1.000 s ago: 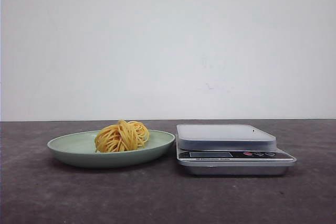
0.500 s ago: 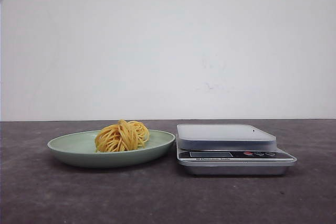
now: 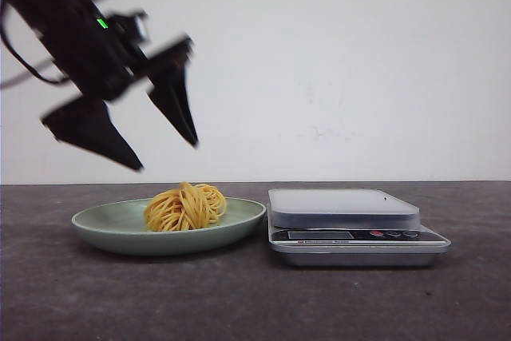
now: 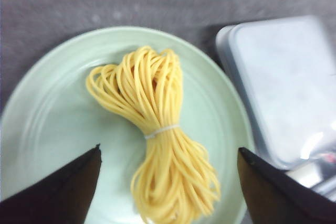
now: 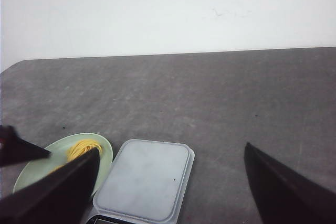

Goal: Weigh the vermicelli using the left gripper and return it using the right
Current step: 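Lower the open left gripper onto the vermicelli bundle and close it, then lift the vermicelli with the left gripper and carry it over the scale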

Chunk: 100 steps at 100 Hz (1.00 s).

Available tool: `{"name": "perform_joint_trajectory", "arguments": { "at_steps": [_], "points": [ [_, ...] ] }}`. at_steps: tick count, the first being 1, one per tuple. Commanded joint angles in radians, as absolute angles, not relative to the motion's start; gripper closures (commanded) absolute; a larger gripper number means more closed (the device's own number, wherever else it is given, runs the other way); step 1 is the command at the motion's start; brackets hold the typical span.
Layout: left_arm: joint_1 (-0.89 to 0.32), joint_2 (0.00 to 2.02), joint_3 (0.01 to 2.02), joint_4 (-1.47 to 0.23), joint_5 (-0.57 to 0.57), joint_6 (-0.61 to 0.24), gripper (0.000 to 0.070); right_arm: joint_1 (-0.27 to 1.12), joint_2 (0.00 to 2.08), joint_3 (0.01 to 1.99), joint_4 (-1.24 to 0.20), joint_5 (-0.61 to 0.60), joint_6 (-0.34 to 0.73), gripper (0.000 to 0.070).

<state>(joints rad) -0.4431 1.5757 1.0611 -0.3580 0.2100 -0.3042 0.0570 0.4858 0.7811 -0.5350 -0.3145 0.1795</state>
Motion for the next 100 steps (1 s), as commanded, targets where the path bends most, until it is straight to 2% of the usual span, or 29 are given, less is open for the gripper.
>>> {"name": "perform_joint_trajectory", "arguments": {
  "at_steps": [1,13,27,36,49,54,57,62,69,100],
  "points": [
    [-0.458,1.637,1.106,-0.362,0.207,-0.307,0.0191,0.059,0.489,0.799,-0.529,-0.318,0.167,0.0143],
    [-0.481,1.726,1.167,-0.395,0.199,-0.303,0.0191,0.059,0.489,0.799,-0.542,-0.318,0.167,0.0143],
    [-0.503,1.778,1.193,-0.405,0.132,-0.293,0.0192,0.059,0.489,0.799,-0.562,-0.318,0.163,0.0143],
    [-0.506,1.795,1.194,-0.421,0.100,-0.292,0.0233,0.059,0.489,0.799,-0.568,-0.318,0.163,0.0143],
    [-0.506,1.813,1.194,-0.434,0.096,-0.281,0.0242,0.059,0.489,0.799,-0.570,-0.318,0.163,0.0143],
    [-0.506,1.813,1.194,-0.434,0.096,-0.281,0.0292,0.059,0.489,0.799,-0.570,-0.318,0.163,0.0143],
    [-0.506,1.813,1.194,-0.430,0.097,-0.280,0.0349,0.059,0.489,0.799,-0.570,-0.318,0.163,0.0143],
    [-0.506,1.813,1.194,-0.426,0.097,-0.279,0.0481,0.059,0.489,0.799,-0.570,-0.317,0.163,0.0144],
    [-0.506,1.813,1.194,-0.428,0.100,-0.271,0.0700,0.059,0.489,0.799,-0.570,-0.317,0.163,0.0144],
    [-0.506,1.809,1.222,-0.453,0.105,-0.284,0.0689,0.059,0.489,0.799,-0.572,-0.315,0.157,0.0144]
  ]
}}
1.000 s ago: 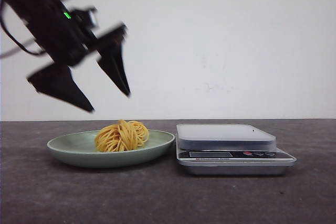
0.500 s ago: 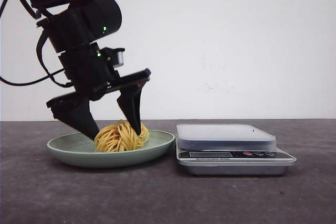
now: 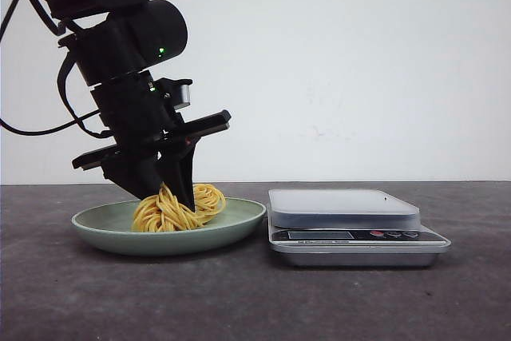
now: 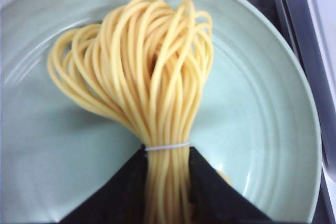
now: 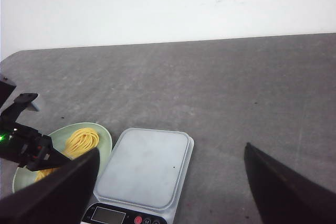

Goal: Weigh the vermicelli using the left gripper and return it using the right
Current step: 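Lift the vermicelli with the left gripper and carry it over the scale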

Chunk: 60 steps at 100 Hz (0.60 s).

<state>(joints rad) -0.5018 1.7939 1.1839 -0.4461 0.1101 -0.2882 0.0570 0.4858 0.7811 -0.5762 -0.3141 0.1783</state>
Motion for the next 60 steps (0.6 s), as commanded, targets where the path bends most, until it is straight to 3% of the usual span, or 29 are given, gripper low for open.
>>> {"name": "perform_joint_trajectory", "arguments": {
  "at_steps": [1,25,42,60],
  "points": [
    [-0.506,1.808,1.226,-0.457,0.105,-0.283,0.0689,0.059,0.489,0.799,-0.572,-0.314,0.156,0.0144],
    [-0.519,1.687,1.314,-0.517,0.146,-0.273,0.0689,0.059,0.489,0.799,-0.593,-0.314,0.149,0.0144],
    [-0.555,1.606,1.370,-0.502,0.339,-0.343,0.0689,0.059,0.489,0.799,-0.603,-0.314,0.149,0.0144],
    [-0.647,1.608,1.418,-0.391,0.363,-0.418,0.0689,0.059,0.489,0.799,-0.600,-0.315,0.149,0.0144]
  ]
}}
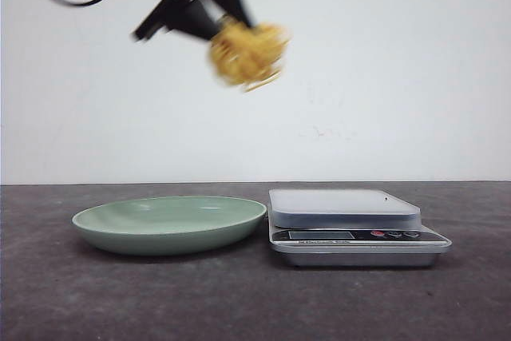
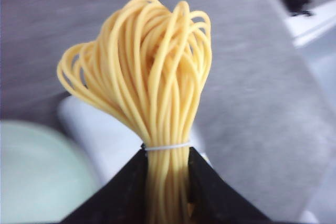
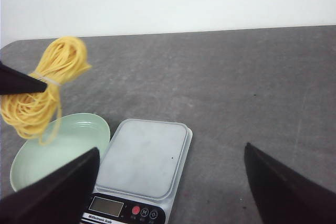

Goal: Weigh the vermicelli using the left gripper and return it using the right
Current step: 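Lift the vermicelli with the left gripper and carry it over the scale, then lower the vermicelli onto the scale, open the left gripper, withdraw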

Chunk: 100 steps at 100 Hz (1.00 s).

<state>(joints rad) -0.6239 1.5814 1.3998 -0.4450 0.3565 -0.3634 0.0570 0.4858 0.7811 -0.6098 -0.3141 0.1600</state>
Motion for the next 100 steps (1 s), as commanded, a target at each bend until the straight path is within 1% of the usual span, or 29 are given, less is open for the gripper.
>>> {"name": "perform_joint_trajectory", "arguments": {
  "at_steps": [1,16,33,55,73,93,100],
  "points": [
    [-0.651,1.609,1.418,-0.379,0.364,-0.426,0.0689,0.059,0.489,0.799,-0.600,-0.315,0.149,0.0144],
    [-0.696,1.652,1.418,-0.236,0.364,-0.536,0.0689,0.059,0.488,0.799,-0.604,-0.315,0.149,0.0144],
    [-0.706,1.740,1.419,-0.183,0.365,-0.611,0.0689,0.059,0.488,0.799,-0.619,-0.316,0.149,0.0144],
    [-0.706,1.869,1.419,-0.182,0.369,-0.645,0.0689,0.059,0.488,0.799,-0.622,-0.315,0.145,0.0144],
    [-0.705,1.953,1.419,-0.178,0.381,-0.646,0.0689,0.059,0.488,0.799,-0.624,-0.315,0.145,0.0144],
    [-0.705,1.998,1.419,-0.179,0.390,-0.646,0.0688,0.059,0.488,0.799,-0.635,-0.315,0.144,0.0144],
    [-0.705,1.998,1.419,-0.176,0.389,-0.636,0.0656,0.059,0.488,0.799,-0.638,-0.315,0.141,0.0144]
  ]
}}
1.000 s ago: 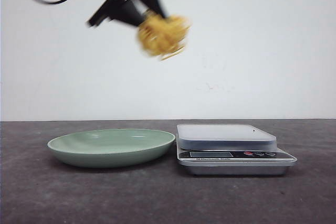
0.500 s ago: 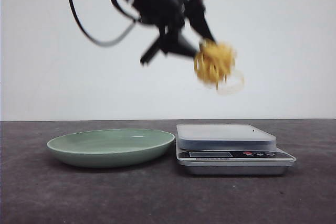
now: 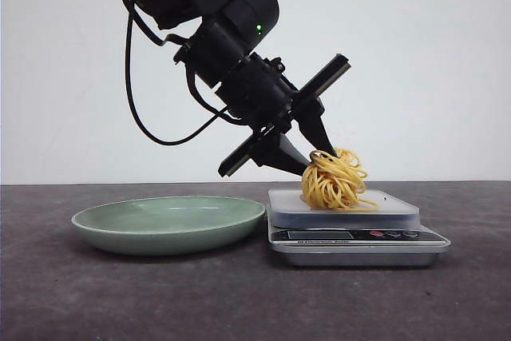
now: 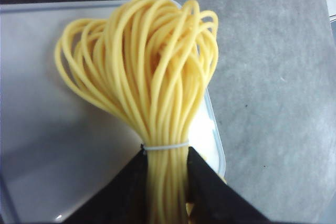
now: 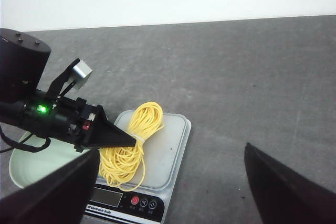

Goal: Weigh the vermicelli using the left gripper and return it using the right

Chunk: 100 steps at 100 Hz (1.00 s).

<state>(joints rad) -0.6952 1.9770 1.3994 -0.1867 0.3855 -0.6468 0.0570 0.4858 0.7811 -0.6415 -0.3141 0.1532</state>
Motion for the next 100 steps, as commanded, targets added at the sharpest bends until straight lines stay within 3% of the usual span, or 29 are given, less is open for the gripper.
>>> {"name": "perform_joint_trajectory", "arguments": {
  "at_steps": [1,15,22,43,59,86,100],
  "points": [
    [-0.705,1.998,1.419,-0.173,0.388,-0.635,0.0651,0.059,0.488,0.799,-0.638,-0.315,0.141,0.0144],
    [-0.694,1.994,1.421,-0.162,0.395,-0.636,0.0372,0.059,0.488,0.799,-0.644,-0.315,0.139,0.0144],
    [-0.689,1.985,1.423,-0.169,0.402,-0.627,0.0310,0.059,0.488,0.799,-0.647,-0.315,0.137,0.0144],
    [-0.663,1.915,1.439,-0.240,0.376,-0.545,0.0305,0.059,0.488,0.799,-0.653,-0.315,0.137,0.0144],
    [-0.636,1.770,1.443,-0.314,0.350,-0.436,0.0306,0.059,0.488,0.799,-0.657,-0.315,0.134,0.0144],
    [-0.634,1.389,1.443,-0.502,0.128,-0.249,0.0306,0.059,0.488,0.799,-0.667,-0.314,0.122,0.0144],
    [-0.635,1.188,1.443,-0.634,0.045,-0.210,0.0307,0.059,0.488,0.799,-0.666,-0.315,0.120,0.0144]
  ]
}}
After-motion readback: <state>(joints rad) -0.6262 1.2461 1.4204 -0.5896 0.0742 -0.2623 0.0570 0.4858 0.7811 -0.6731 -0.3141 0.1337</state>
